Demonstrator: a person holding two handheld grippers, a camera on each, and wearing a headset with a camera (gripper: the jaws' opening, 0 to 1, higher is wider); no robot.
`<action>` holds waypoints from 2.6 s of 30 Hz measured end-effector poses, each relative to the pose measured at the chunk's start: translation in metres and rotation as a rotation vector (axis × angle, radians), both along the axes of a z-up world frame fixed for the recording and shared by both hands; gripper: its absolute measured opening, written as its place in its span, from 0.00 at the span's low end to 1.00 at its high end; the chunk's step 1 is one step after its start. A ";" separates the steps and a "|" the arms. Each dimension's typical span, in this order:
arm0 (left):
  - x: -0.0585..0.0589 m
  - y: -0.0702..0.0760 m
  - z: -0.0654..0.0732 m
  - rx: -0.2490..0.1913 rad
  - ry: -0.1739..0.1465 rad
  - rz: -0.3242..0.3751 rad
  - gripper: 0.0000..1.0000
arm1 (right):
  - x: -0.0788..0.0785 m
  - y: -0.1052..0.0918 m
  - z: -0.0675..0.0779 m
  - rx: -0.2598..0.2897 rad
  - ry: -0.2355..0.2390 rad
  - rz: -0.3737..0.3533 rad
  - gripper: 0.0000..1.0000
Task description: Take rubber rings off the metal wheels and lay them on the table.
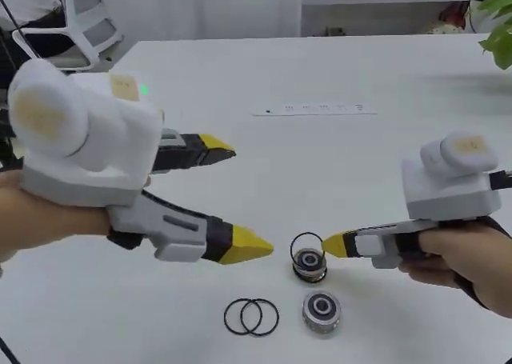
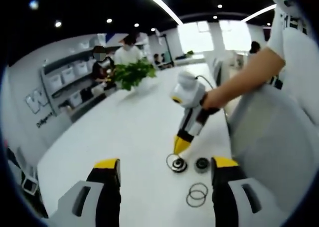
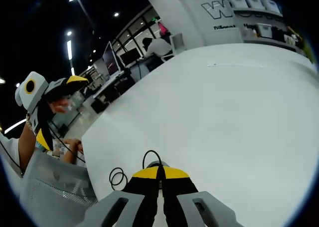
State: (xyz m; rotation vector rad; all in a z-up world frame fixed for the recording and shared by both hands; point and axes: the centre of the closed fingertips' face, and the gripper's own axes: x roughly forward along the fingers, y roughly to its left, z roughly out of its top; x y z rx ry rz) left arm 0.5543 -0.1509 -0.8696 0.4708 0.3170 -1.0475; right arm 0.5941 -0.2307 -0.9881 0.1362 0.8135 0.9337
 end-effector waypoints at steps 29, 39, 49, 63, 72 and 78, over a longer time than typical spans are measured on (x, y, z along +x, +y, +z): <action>-0.043 0.082 -0.054 -0.052 0.105 0.302 0.85 | -0.037 0.039 0.019 0.021 -0.024 0.196 0.00; -0.051 0.087 -0.064 -0.058 0.135 0.332 0.84 | -0.055 0.044 -0.002 -0.042 0.015 0.285 0.00; -0.055 0.089 -0.074 -0.052 0.154 0.351 0.83 | -0.067 0.047 -0.017 -0.112 -0.001 0.360 0.00; -0.059 0.087 -0.076 -0.050 0.163 0.351 0.83 | -0.067 0.051 -0.026 -0.171 -0.060 0.400 0.00; -0.059 0.086 -0.075 -0.043 0.158 0.348 0.82 | -0.064 0.054 -0.030 -0.210 -0.119 0.420 0.00; -0.060 0.084 -0.074 -0.030 0.152 0.337 0.82 | -0.062 0.055 -0.032 -0.225 -0.146 0.425 0.00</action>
